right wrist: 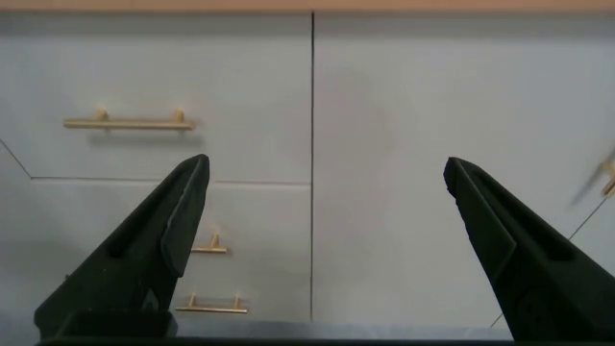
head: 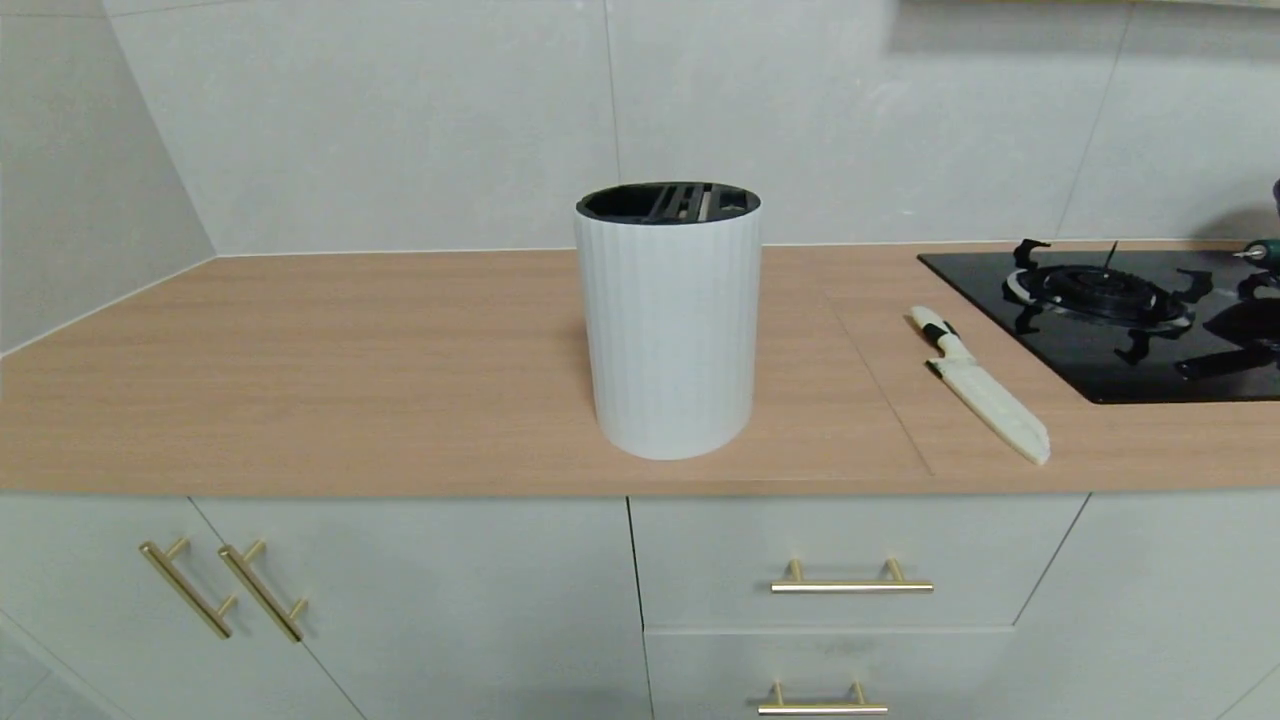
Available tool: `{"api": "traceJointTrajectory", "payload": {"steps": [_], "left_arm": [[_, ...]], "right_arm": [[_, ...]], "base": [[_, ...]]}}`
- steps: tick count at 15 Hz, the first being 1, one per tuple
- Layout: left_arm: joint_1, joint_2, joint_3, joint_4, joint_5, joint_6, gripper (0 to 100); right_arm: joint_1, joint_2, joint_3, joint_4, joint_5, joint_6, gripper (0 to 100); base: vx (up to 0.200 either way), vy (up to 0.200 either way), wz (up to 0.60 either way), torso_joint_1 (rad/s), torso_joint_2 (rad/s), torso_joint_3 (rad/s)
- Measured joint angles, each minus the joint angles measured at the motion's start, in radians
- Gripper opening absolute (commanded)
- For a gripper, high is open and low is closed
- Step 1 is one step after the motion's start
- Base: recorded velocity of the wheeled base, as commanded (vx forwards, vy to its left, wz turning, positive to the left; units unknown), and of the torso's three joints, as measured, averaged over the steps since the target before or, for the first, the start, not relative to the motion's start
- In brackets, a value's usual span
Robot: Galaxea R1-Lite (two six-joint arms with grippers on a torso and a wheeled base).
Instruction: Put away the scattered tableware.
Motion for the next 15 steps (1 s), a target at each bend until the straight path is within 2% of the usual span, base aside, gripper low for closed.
{"api": "traceJointTrajectory", "payload": {"steps": [7, 15], "left_arm": [[0.000, 0.000, 0.000, 0.000, 0.000, 0.000, 100], [0.000, 0.000, 0.000, 0.000, 0.000, 0.000, 100]], "right_arm": [[0.000, 0.000, 0.000, 0.000, 0.000, 0.000, 100], [0.000, 0.000, 0.000, 0.000, 0.000, 0.000, 100]], "base": [[0.000, 0.000, 0.00, 0.184, -0.49, -0.307], [0.000, 0.000, 0.00, 0.231, -0.54, -0.308]]}}
